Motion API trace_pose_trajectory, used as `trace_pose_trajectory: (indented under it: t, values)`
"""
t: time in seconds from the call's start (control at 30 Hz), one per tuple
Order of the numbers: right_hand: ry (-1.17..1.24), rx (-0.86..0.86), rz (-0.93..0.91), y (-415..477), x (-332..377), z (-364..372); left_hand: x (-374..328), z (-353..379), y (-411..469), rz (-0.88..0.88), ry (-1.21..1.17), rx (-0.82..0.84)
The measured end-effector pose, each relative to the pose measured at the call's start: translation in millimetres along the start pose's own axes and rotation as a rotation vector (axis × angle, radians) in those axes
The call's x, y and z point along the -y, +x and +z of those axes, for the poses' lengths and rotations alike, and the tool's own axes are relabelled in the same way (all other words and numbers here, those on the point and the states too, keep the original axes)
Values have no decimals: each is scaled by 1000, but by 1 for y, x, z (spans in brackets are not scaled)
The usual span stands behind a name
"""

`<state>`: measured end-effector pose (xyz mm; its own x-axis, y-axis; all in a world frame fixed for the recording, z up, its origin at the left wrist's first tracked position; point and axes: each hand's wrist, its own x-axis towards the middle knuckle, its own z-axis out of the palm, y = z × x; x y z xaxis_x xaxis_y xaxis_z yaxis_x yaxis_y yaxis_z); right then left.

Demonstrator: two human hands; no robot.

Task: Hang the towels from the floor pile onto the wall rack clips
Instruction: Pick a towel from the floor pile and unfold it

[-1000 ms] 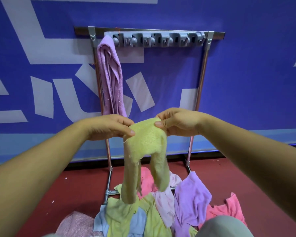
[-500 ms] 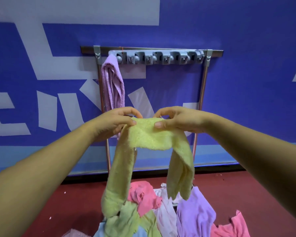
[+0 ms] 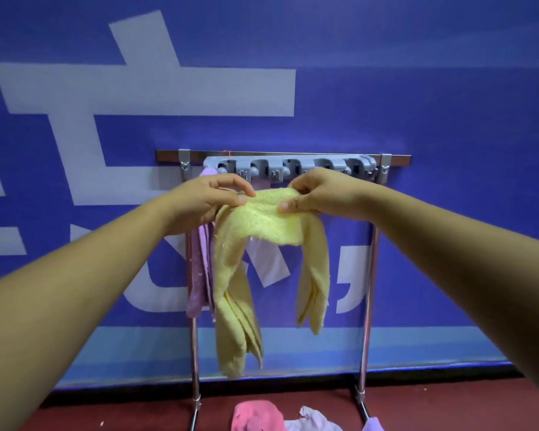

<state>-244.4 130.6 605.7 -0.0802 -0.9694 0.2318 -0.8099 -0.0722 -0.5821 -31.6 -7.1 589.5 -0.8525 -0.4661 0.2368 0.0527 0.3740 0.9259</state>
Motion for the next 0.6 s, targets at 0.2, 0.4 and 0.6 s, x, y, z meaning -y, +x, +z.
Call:
trace_pose_trajectory:
  t: [0.2, 0.4, 0.6]
  values:
    - [-179, -82, -10, 59, 12, -24, -15, -40, 48, -33, 36, -58]
    - [-176, -170, 20, 125, 9, -38, -20, -66, 97, -44, 9, -205]
    - [-228, -271, 4, 169, -6, -17, 1, -81, 136, -92, 450, -391]
